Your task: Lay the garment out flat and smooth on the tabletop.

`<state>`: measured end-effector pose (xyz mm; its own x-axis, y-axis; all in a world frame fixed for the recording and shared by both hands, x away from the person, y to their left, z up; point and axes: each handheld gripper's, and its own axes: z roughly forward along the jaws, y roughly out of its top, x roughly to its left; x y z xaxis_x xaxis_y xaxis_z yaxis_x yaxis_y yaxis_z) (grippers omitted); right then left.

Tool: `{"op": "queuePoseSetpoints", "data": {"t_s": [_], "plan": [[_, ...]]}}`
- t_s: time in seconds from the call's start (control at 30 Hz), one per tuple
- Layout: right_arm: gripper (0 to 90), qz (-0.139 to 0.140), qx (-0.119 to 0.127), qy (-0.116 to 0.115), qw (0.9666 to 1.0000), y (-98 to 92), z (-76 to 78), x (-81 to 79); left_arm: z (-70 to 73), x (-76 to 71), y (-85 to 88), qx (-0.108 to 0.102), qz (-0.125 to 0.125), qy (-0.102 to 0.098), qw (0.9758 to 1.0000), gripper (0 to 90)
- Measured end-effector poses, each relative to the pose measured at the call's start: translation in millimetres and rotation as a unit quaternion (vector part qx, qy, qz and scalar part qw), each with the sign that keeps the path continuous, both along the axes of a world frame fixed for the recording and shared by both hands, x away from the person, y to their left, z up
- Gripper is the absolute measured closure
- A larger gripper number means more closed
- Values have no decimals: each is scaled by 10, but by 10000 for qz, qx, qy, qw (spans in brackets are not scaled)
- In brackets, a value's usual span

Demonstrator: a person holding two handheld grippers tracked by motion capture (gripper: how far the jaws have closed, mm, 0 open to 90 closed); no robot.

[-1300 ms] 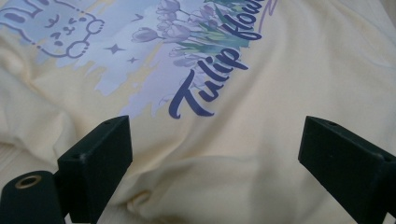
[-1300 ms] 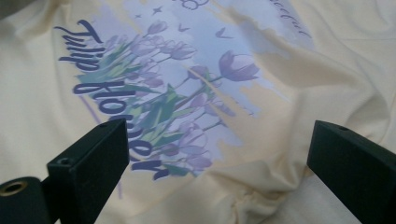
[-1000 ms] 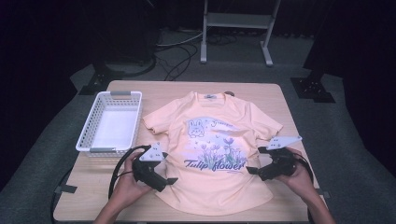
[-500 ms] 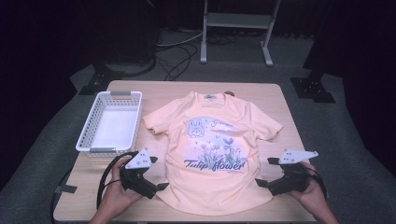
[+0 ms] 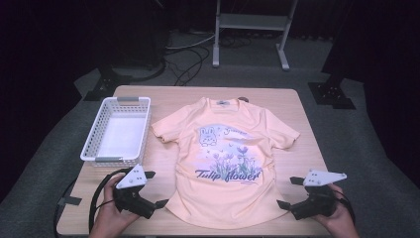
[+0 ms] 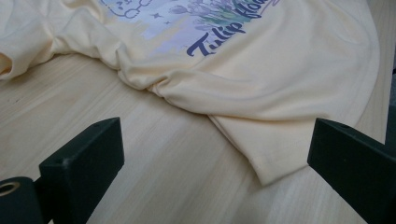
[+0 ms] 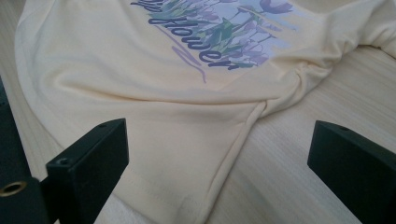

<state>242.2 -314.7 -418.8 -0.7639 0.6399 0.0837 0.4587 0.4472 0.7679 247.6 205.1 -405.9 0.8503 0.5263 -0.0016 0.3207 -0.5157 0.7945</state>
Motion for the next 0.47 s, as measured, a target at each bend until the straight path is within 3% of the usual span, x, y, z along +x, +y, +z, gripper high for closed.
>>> {"op": "queuePoseSetpoints", "data": {"t_s": [0.47], "plan": [[51, -184, 4, 15, 9998, -199, -33, -197, -31, -138, 121, -180, 136, -29, 9997, 35]]}}
